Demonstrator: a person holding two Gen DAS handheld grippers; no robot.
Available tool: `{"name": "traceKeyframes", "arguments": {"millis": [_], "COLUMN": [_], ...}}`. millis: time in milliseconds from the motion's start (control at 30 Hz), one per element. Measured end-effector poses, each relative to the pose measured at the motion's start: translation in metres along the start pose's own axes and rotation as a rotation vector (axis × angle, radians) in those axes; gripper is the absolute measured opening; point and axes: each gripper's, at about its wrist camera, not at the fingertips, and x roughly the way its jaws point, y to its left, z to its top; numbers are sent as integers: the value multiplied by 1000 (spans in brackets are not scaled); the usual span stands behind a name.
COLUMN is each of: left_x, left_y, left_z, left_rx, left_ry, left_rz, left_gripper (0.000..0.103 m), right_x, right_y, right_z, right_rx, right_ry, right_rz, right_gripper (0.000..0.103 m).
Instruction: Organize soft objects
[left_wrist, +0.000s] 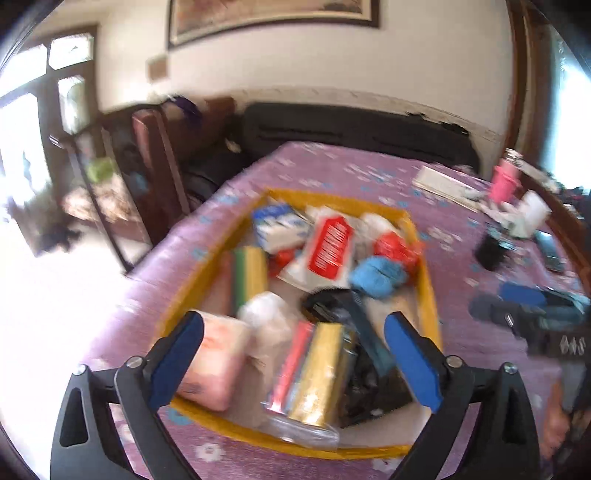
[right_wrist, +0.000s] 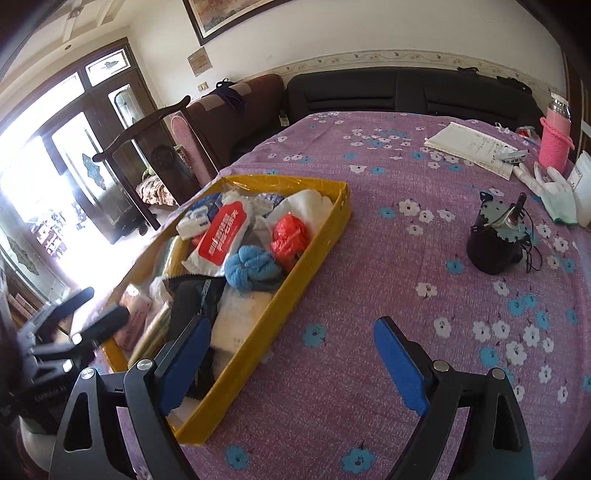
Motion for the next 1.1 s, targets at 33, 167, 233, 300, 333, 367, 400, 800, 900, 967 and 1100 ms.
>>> {"name": "traceKeyframes", "arguments": {"millis": [33, 167, 233, 300, 333, 367, 400, 800, 900, 967, 1100], "left_x": [-3, -17, -23, -34, -39, -44, -51, -74, -65, -62, -61], "left_y": [1, 5, 8, 11, 12, 12, 13, 12, 5, 4, 5], "left_z": [1, 6, 7, 7, 7, 7, 7, -1, -7, -8, -9], "left_rx": [1, -10, -24, -43, -50, -56, -63, -90, -74, -75, -77], "left_ry": [-15, -57, -81, -113, -128, -147, -170, -233, -213, -197, -189], "left_rz": [40, 178, 206, 221, 226, 232, 240, 112, 135, 124, 138], "left_gripper": [101, 103, 103, 103, 103, 103, 103, 103, 103, 103, 103], "right_x": [-2, -10, -15, -19, -20, -21, -22, -39, -42, -41, -37], "right_y": [2, 13, 19, 26, 28, 30, 32, 36, 37, 39, 42], "right_z": [-4, -16, -22, -27, -29, -31, -33, -49, -53, -56, -58], "right_rx": [-15, -84, -118, -148, -159, -167, -173, -168, -175, -187, -199], "right_ry": [-2, -21, -31, -40, -43, -45, -46, -71, -75, -74, -64], "right_rz": [-11, -55, -68, -80, -83, -85, -84, -72, -77, -84, -87], "right_gripper": [93, 93, 93, 93, 93, 93, 93, 93, 93, 93, 93]}}
